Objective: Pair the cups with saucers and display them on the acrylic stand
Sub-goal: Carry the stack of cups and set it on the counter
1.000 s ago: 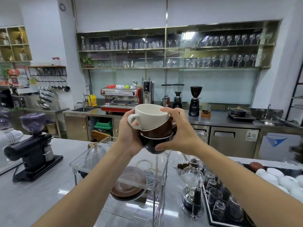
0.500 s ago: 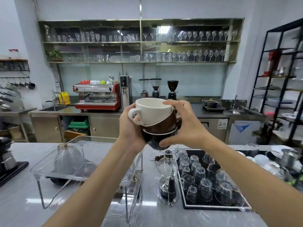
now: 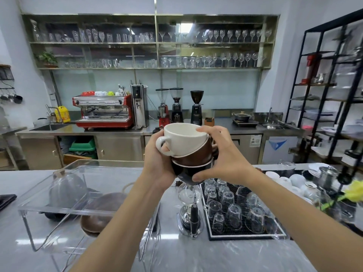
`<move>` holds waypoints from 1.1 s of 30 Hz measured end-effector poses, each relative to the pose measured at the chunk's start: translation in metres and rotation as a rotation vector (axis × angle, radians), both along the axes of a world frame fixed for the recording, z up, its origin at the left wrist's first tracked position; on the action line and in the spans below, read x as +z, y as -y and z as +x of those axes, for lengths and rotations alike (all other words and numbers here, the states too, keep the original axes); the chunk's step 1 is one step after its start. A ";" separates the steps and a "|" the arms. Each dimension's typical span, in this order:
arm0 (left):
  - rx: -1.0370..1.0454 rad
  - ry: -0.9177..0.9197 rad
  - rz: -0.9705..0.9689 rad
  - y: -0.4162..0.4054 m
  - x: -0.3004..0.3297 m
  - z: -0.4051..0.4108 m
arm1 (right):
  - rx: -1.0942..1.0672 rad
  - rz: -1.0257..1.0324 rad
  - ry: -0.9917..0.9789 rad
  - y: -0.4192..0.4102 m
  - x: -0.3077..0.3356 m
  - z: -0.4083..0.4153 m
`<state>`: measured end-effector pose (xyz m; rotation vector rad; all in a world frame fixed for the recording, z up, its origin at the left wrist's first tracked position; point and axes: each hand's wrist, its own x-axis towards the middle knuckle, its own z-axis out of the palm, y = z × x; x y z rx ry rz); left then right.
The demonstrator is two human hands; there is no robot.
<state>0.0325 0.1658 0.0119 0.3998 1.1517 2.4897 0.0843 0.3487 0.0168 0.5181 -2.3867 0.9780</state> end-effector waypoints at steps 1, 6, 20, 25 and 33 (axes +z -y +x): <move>-0.005 0.010 -0.003 -0.001 -0.004 0.001 | -0.001 0.002 0.006 -0.001 -0.005 0.000; 0.018 0.020 -0.013 -0.005 -0.028 0.002 | -0.005 -0.005 0.051 -0.002 -0.024 0.007; 0.088 0.091 -0.072 -0.006 -0.114 0.019 | -0.038 -0.046 0.133 0.002 -0.116 0.021; 0.132 0.164 -0.099 -0.005 -0.143 0.022 | -0.048 -0.062 0.182 0.003 -0.149 0.024; 0.146 0.352 -0.115 -0.001 -0.194 0.034 | -0.035 -0.069 0.291 0.008 -0.205 0.030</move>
